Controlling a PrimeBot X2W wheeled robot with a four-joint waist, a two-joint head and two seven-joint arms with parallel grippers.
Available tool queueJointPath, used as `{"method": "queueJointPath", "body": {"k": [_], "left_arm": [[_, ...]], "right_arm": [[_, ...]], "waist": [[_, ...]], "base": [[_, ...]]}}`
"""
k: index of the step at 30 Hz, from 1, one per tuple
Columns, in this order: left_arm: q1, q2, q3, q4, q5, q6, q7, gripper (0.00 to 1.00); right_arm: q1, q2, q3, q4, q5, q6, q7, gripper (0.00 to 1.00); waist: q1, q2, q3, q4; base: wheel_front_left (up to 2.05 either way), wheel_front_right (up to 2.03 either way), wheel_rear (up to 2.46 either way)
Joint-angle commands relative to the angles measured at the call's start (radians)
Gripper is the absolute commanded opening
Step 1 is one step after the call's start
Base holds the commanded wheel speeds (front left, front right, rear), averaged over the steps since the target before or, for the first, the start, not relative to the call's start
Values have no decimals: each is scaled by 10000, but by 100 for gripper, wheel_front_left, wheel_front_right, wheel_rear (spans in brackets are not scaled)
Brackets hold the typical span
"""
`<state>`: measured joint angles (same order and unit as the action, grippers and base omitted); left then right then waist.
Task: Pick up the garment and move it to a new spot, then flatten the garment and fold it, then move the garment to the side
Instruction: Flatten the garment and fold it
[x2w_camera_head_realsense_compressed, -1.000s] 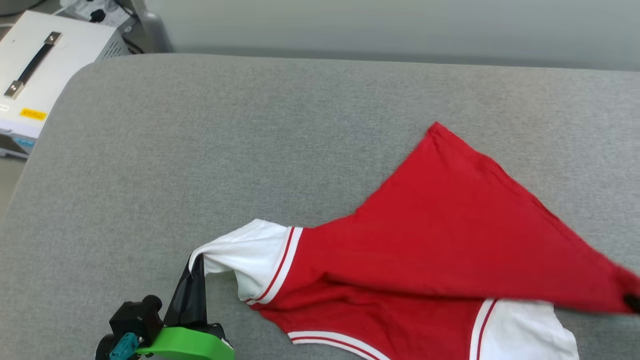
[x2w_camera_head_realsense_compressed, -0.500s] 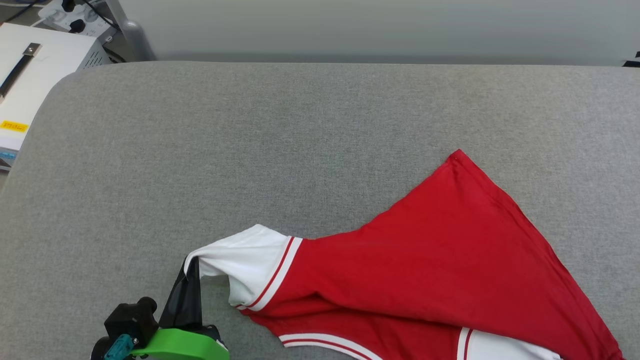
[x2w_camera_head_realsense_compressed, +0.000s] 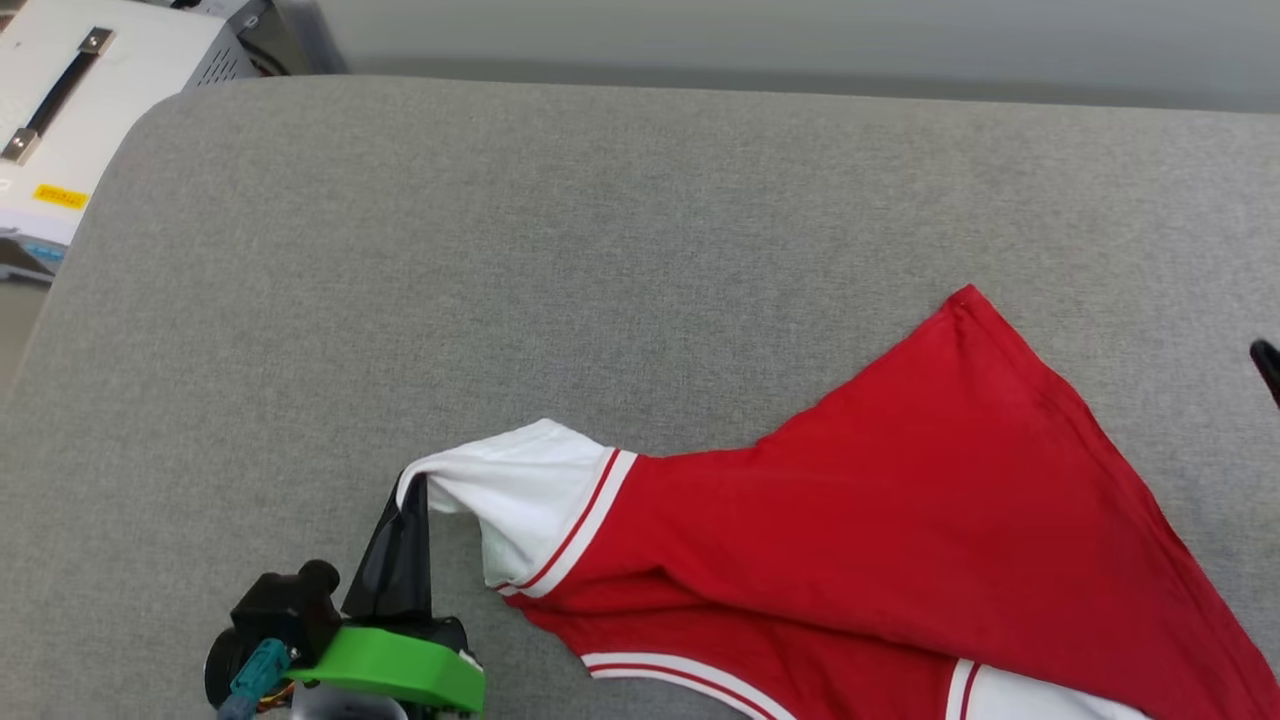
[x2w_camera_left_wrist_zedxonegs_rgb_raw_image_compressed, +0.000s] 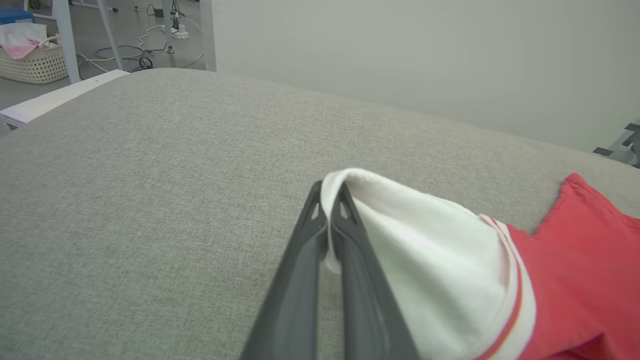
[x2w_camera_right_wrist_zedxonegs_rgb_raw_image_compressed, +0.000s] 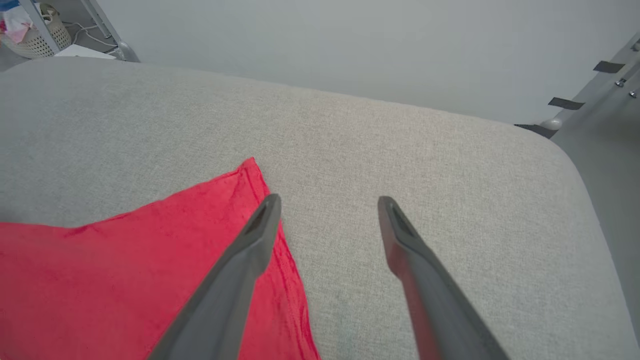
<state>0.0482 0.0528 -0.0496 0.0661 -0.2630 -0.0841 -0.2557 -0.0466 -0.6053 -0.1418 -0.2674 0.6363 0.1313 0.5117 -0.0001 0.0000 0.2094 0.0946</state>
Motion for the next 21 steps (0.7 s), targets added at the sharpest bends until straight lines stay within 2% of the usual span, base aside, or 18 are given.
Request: {"method": "queueJointPath", "body": {"k": [1,7,14,21], "left_arm": [[-266,-26,-62,-96,39,14,-61,0],[-751,-26,-451,-234,-141,136,-61,0],[-1101,-26,-840,-402,-314,271,-61,0],[-1536,-26,-1343,-494,-505,400,-61,0]], "right_arm": [[-474,-89,124,-126,-145,-6,237,100],[-2390,-694,1658,140,-99,-6,1690,100],[-4820,-1395,4164,1845,333,-6,3614,100],[-6533,-1421,5915,3761,309,-6,4077,100]], "waist": [[1,0,469,416],[1,0,1079,986],[1,0,1696,1392],[1,0,2284,1742]], "base": [[0,0,0],[0,0,0],[0,0,0],[0,0,0]]}}
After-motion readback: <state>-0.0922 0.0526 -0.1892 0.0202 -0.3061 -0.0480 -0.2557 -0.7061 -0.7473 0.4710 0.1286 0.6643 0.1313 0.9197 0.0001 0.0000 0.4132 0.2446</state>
